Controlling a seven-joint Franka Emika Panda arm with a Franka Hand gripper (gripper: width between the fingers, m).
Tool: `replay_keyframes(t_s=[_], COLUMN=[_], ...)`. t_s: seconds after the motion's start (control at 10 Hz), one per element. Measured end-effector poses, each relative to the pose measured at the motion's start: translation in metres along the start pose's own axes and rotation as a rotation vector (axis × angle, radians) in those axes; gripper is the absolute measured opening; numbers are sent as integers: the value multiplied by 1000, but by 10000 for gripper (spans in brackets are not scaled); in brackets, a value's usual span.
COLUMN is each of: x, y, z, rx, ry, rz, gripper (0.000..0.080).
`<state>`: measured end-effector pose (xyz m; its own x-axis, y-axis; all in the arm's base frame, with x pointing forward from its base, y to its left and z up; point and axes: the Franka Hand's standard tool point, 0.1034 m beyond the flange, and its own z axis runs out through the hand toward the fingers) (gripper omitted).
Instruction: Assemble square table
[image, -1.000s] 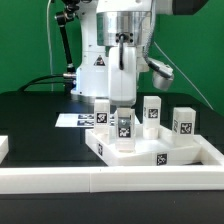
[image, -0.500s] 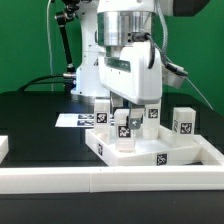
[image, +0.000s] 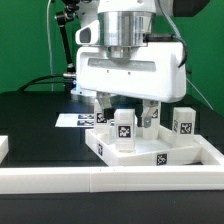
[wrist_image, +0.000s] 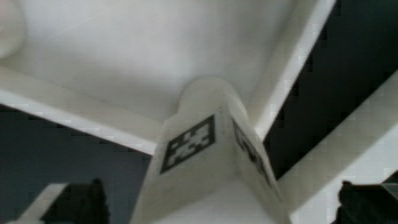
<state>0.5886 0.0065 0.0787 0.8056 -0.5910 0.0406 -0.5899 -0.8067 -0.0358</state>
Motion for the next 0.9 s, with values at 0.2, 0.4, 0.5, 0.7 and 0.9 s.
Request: replay_keyframes(t_s=[0.2,0.4,0.5,0.7,0.9], x=[1,2,3,3,3], y=[2,3,3,3,4], z=[0,-1,-1,-1,0], rx=[0,-2,-7,-9,-10], ry=[0,1,2,3,2], rz=[-200,-300,-373,-421,-416], gripper=[649,649,649,525,366])
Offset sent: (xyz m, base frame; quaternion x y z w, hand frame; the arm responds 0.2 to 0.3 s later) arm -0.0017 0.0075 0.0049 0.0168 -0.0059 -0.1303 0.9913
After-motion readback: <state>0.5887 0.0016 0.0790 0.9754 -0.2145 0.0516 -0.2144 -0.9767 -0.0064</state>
